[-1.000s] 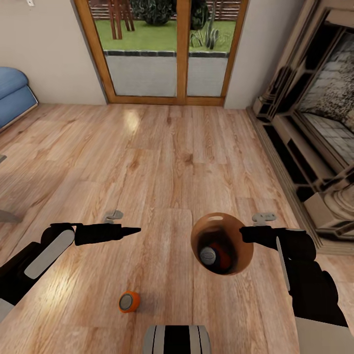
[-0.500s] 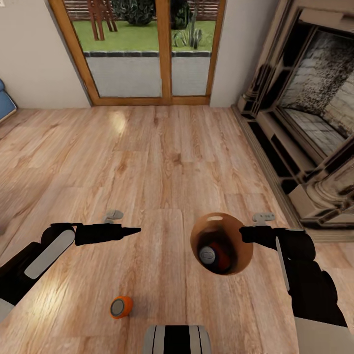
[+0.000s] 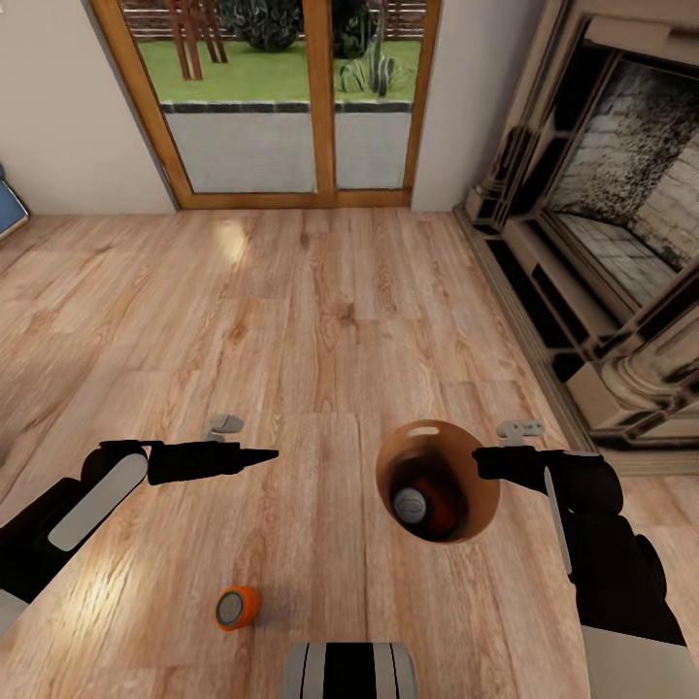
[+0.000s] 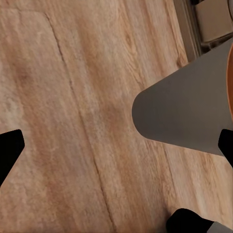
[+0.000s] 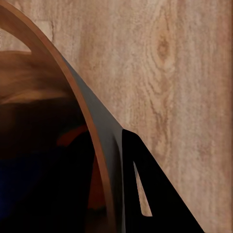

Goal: Put the three can of soda from the living room inside the tash can in the kitchen.

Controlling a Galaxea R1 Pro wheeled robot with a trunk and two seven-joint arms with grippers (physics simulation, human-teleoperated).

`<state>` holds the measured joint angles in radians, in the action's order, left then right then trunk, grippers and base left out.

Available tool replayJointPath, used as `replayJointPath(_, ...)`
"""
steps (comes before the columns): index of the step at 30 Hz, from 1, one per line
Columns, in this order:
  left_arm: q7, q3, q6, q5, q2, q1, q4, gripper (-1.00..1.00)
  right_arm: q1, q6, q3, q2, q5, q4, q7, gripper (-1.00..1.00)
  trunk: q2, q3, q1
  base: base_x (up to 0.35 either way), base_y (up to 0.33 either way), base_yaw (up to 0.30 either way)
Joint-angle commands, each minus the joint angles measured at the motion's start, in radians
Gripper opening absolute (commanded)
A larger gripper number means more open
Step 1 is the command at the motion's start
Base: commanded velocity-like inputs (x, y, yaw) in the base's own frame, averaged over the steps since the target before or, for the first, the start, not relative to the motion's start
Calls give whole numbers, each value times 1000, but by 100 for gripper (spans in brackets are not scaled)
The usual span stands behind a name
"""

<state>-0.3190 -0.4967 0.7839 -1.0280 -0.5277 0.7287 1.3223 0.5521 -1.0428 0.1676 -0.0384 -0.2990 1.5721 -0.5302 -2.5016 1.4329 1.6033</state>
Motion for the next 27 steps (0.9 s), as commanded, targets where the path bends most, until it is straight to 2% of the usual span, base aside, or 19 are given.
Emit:
replayJointPath(1,0,0,0,0,0,0,0,100,0,-4,0,0,21,0,-1,-100,0,0,0,0,0,0)
replayJointPath(27,0,0,0,-1,0,0,0,100,0,-4,1,-3,21,0,-2,-100,0,5,0,0,0,0)
